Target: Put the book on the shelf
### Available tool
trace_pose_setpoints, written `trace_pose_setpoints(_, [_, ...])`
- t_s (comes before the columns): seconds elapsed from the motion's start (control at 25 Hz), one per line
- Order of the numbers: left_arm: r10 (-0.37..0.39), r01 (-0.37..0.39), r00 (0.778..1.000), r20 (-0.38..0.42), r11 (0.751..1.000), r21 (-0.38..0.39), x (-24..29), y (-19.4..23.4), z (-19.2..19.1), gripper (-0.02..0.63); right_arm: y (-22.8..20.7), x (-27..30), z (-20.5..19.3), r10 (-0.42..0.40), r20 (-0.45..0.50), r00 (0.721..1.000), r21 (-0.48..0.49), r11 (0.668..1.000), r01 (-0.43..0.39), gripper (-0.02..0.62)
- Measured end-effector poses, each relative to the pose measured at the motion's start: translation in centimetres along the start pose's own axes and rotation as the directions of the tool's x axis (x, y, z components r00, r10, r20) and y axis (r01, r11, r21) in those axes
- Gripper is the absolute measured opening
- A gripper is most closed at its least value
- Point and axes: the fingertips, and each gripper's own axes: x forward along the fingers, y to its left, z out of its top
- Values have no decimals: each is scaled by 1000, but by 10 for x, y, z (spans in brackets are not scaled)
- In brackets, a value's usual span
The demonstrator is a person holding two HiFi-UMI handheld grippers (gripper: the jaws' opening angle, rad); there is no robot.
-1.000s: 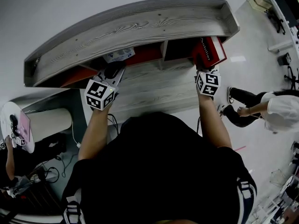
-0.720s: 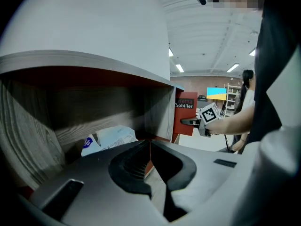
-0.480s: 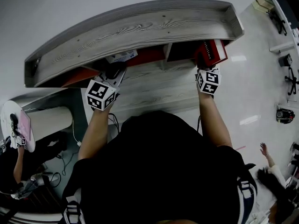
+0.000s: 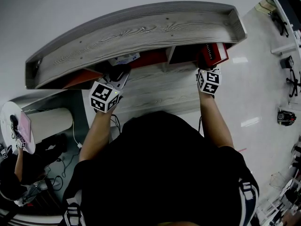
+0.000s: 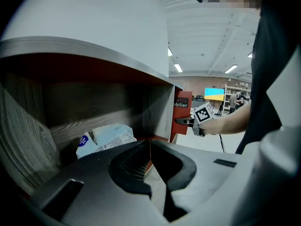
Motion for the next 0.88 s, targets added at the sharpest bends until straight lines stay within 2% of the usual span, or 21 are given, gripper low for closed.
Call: trace_pose_setpoints(0.88, [-38, 38, 999, -4, 999, -23, 15, 5, -6, 21, 3, 22, 5, -19, 5, 1000, -7, 1000, 19, 175])
